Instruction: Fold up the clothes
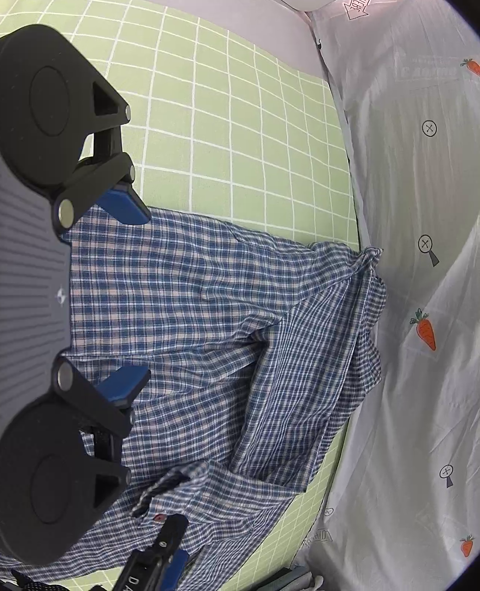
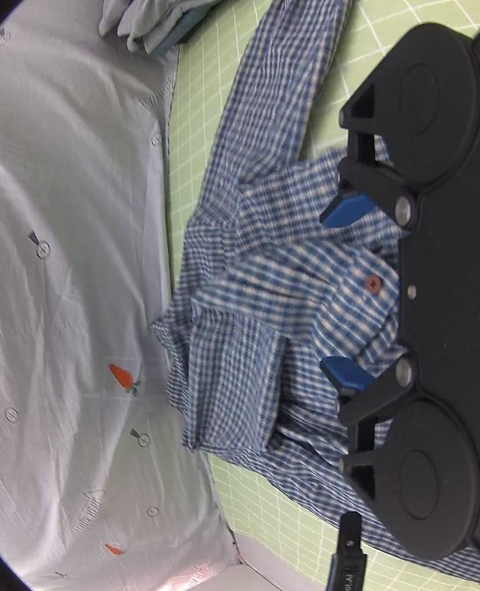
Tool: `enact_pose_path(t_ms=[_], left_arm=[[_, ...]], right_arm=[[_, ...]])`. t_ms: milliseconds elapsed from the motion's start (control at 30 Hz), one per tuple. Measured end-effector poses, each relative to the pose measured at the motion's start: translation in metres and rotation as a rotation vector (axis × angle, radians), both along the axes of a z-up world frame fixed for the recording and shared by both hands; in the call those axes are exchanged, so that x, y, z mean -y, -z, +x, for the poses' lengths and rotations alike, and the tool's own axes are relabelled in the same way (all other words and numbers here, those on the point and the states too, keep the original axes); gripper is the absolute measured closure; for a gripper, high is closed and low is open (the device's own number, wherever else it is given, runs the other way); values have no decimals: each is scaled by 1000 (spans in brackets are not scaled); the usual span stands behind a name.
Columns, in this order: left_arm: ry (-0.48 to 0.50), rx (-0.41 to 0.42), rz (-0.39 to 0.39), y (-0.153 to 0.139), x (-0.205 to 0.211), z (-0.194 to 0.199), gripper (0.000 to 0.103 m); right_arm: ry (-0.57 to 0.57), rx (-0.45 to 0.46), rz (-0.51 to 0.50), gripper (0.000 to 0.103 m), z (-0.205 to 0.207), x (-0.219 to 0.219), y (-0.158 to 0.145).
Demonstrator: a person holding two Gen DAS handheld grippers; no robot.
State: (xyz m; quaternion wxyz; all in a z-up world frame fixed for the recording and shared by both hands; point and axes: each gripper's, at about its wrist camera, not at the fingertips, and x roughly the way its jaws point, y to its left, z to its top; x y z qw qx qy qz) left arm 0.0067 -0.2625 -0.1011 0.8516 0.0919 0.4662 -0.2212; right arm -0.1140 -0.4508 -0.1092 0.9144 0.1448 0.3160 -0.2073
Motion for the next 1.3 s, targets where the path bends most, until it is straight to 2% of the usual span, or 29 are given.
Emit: enact_pose_path(t_ms=[33, 67, 133, 200, 367, 433, 533, 600, 667, 700, 733, 767, 800, 900, 1033, 1300], left_arm=[[6, -5, -10, 0, 3, -1, 19], [11, -10, -19, 0, 5, -1, 19], [38, -20, -37, 1, 15, -1, 19], [73, -27, -51, 2, 28, -1, 19], [204, -29, -45, 3, 70, -5, 22], [245, -47, -56, 7, 86, -5, 27], [305, -76, -82, 14, 107, -2, 37], [344, -108, -103, 21, 121, 0, 52], [363, -131, -109, 28, 134, 1, 59], [371, -133, -108, 31, 138, 1, 66], [373, -136, -104, 34, 141, 1, 73], [371, -142, -101, 38, 143, 1, 94], [369, -147, -97, 41, 144, 1, 99], [340, -146, -141, 38, 132, 0, 100], [300, -101, -174, 20, 107, -9, 100], [115, -100, -264, -8, 32, -36, 100]], right_arm=[[43, 10, -14, 7, -6, 7, -2], [85, 2, -18, 3, -9, 16, 1], [163, -28, -27, 2, -15, 33, 9], [231, -96, -47, 1, -20, 46, 25], [270, -163, -59, 0, -33, 54, 53], [269, -151, -66, 0, -34, 53, 56], [266, -132, -76, 0, -36, 51, 61], [264, -120, -83, 0, -37, 50, 65], [263, -108, -89, 0, -39, 49, 68], [262, -102, -93, 0, -39, 48, 70], [261, -96, -96, 0, -40, 48, 71], [260, -87, -104, 0, -41, 47, 72], [259, -79, -109, 0, -41, 46, 73], [258, -72, -113, 0, -42, 46, 74], [256, -72, -114, 0, -41, 46, 74], [253, -71, -113, 0, -41, 47, 74]])
